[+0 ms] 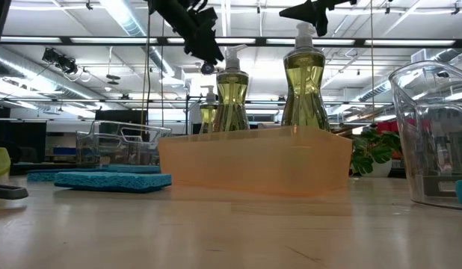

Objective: Pick & Place Kitchen Sink Supplies
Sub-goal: Put the yellow dish soap into the orange bin

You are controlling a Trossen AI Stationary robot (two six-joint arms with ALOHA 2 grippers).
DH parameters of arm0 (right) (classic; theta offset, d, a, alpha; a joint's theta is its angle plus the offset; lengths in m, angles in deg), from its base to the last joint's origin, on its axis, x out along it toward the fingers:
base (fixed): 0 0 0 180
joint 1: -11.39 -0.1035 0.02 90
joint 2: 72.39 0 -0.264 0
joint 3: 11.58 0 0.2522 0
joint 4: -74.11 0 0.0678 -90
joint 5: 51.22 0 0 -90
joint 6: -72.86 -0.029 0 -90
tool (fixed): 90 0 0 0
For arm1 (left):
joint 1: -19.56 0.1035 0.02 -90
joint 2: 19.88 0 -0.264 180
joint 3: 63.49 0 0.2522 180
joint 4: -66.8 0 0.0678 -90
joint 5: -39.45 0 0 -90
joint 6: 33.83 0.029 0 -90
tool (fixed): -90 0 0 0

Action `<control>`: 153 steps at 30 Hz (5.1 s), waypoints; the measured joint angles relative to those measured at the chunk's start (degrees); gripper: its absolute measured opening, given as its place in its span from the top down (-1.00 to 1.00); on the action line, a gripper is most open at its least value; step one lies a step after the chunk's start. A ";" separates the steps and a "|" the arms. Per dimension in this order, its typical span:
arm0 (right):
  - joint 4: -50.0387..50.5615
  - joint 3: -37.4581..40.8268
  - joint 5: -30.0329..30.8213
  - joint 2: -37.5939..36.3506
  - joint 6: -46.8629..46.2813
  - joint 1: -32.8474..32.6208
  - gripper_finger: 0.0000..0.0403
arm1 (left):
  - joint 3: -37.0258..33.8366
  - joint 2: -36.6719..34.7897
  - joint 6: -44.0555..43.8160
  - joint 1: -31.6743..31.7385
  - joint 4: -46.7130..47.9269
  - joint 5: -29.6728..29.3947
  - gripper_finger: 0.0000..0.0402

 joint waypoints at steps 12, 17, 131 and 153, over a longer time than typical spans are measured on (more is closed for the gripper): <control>0.14 0.00 -2.47 0.00 0.36 0.00 -0.07 | 0.02 2.10 -1.71 4.88 -0.05 3.52 -0.46; 0.14 0.00 -3.52 0.00 2.00 -0.02 -0.07 | 0.02 2.10 -3.82 6.81 0.77 7.31 -0.46; -0.50 0.02 -0.25 0.00 12.04 0.02 -0.07 | -3.32 3.48 -8.83 4.72 -0.84 2.24 0.41; -7.42 0.04 -0.42 -3.96 10.62 0.00 -0.07 | 17.96 3.28 -4.76 2.89 17.92 11.19 0.41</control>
